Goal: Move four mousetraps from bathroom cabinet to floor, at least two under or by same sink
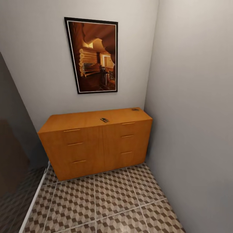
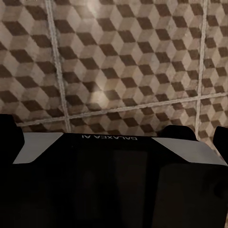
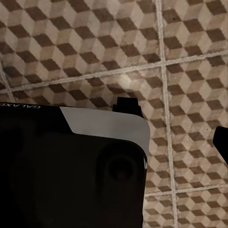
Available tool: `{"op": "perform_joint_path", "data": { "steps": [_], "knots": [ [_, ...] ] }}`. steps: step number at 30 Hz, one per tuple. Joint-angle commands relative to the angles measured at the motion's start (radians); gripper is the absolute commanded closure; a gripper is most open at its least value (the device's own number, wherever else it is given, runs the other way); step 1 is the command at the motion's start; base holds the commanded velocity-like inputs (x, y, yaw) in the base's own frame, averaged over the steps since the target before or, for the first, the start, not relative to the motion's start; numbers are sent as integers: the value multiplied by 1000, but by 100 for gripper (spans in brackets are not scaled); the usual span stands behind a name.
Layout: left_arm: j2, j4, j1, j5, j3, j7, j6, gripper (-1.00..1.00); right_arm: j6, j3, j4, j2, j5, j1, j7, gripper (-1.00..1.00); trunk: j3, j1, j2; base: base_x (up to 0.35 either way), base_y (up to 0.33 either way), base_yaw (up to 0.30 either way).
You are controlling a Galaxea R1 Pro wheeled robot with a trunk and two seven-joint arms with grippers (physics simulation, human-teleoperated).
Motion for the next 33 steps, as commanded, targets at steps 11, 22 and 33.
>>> {"op": "perform_joint_path", "data": {
  "steps": [11, 22, 33],
  "knots": [
    [0, 0, -1, 17, -8, -2, 1, -100, -2, 7, -4, 1, -4, -2, -4, -100, -1, 0, -1, 1, 0, 0],
    [0, 0, -1, 18, -8, -2, 0, -100, 1, 6, -5, 1, -5, -2, -4, -100, -1, 0, -1, 0, 0, 0],
    [0, 0, -1, 18, -8, -2, 0, -100, 4, 6, -5, 1, -6, -2, -4, -100, -1, 0, -1, 0, 0, 0]
  ]
}}
